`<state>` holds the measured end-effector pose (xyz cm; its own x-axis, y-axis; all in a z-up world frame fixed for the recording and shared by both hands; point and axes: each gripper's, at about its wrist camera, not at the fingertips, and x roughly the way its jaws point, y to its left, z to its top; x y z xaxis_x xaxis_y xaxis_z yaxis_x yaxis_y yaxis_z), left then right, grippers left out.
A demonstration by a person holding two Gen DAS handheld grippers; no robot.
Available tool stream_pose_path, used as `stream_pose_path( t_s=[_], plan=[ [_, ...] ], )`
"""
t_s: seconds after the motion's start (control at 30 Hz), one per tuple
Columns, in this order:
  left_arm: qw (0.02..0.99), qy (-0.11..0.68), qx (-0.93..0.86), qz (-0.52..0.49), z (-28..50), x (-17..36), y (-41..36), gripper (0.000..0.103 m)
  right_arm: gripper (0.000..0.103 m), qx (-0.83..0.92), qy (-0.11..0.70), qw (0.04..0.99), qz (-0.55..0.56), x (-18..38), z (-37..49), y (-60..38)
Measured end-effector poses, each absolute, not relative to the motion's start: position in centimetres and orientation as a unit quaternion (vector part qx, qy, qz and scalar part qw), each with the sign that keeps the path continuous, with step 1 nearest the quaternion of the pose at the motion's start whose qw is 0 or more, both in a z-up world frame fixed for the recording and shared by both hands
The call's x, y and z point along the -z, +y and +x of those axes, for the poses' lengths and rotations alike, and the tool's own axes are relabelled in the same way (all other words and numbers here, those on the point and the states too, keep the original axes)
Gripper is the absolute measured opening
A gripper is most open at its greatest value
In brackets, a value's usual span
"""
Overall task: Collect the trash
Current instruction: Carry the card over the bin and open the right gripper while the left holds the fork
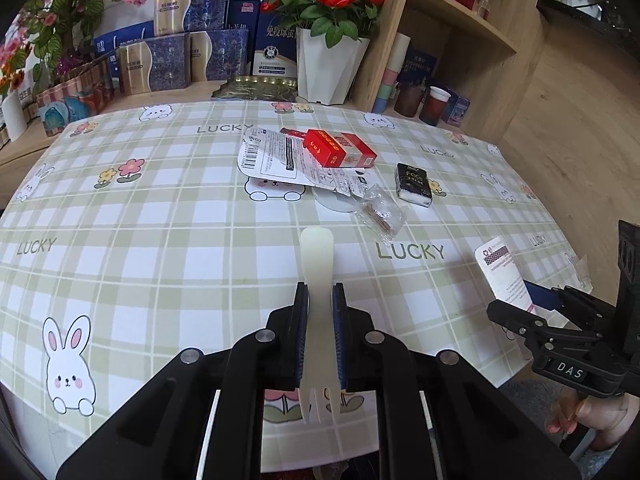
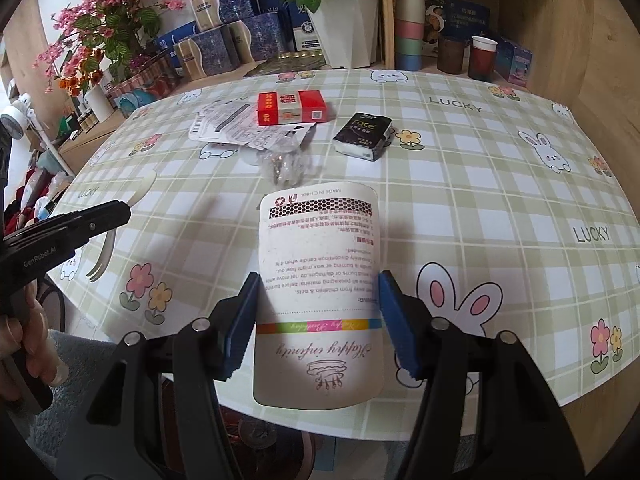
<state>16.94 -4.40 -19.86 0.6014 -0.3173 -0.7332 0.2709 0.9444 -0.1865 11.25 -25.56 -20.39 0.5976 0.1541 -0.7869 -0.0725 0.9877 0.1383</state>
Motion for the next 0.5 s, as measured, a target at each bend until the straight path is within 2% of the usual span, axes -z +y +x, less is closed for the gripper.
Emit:
stream_pose_path(
  t_s=[0.5],
  plan=[
    [0.905,0.387,0.169,-0.047,9.7,16.5,-1.1,0.012,0.06,-0.122,0.448,0.885,0.031,20.1,5.5,-21.8]
  ],
)
